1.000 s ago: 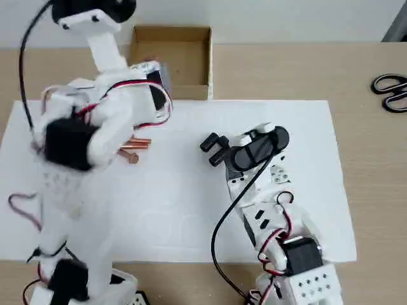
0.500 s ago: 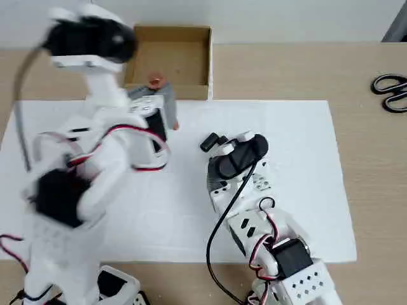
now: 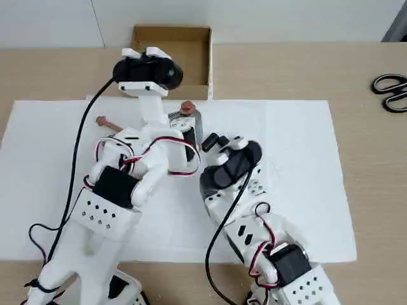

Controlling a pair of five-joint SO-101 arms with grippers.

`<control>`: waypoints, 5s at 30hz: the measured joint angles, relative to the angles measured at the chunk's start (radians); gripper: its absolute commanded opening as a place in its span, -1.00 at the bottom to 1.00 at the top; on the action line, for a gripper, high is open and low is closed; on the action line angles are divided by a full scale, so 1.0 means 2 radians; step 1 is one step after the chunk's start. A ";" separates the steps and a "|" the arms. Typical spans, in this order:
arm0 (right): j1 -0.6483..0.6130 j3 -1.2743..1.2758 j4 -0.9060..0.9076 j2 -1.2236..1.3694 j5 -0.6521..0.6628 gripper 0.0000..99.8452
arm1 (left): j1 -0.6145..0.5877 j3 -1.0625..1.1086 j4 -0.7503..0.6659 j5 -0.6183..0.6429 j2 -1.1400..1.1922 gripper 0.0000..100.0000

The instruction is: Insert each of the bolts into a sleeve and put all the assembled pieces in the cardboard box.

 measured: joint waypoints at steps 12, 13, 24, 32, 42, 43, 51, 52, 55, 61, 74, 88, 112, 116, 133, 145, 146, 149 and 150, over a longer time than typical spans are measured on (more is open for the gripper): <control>-0.006 0.028 -0.036 -0.021 0.000 -0.99 | 0.022 -0.005 0.054 0.027 0.000 -0.99; -0.006 0.028 -0.036 -0.021 0.000 -0.99 | 0.022 -0.005 0.059 0.030 0.000 -0.99; -0.006 0.028 -0.036 -0.024 0.000 -0.99 | 0.022 -0.005 0.061 0.034 -0.047 -0.99; -0.006 0.028 -0.036 -0.024 0.000 -0.99 | 0.022 -0.005 0.061 0.034 -0.058 -0.99; -0.006 0.028 -0.036 -0.024 0.000 -0.99 | 0.051 -0.005 0.066 0.034 -0.059 -0.99; -0.006 0.028 -0.036 -0.024 0.000 -0.99 | 0.052 -0.005 0.066 0.034 -0.059 -0.99; -0.006 0.028 -0.036 -0.024 0.000 -0.99 | 0.053 -0.005 0.066 0.034 -0.059 -0.99; -0.006 0.028 -0.036 -0.024 0.000 -0.99 | 0.053 -0.005 0.066 0.034 -0.059 -0.99; -0.006 0.028 -0.036 -0.024 0.000 -0.99 | 0.050 0.006 0.066 0.028 -0.060 -0.99; -0.007 0.028 -0.036 -0.024 0.000 -0.99 | 0.048 0.023 0.066 0.023 -0.061 -0.99; -0.007 0.029 -0.036 -0.024 0.000 -0.99 | 0.049 0.023 0.104 0.023 -0.061 -0.99; -0.008 0.029 -0.036 -0.023 0.000 -0.99 | 0.071 0.062 0.117 0.023 -0.061 -0.98; 0.001 0.026 0.017 -0.016 0.000 -0.99 | -0.074 0.031 0.174 -0.008 -0.176 -0.40; 0.038 -0.042 0.068 0.041 0.000 -0.99 | -0.160 0.028 0.203 -0.090 -0.204 -0.40; 0.113 -0.700 0.017 0.739 0.051 -0.99 | -0.247 0.028 0.215 -0.178 -0.216 -0.40; 0.114 -1.075 -0.113 1.149 0.051 -0.99 | -0.247 0.031 0.217 -0.181 -0.216 -0.40; 0.114 -1.096 -0.114 1.173 0.051 -0.99 | -0.247 0.031 0.217 -0.181 -0.216 -0.40; 0.113 -1.152 -0.117 1.237 0.051 -0.98 | -0.247 0.031 0.217 -0.181 -0.216 -0.40; 0.111 -1.169 -0.117 1.255 0.051 -0.96 | -0.247 0.031 0.217 -0.181 -0.216 -0.40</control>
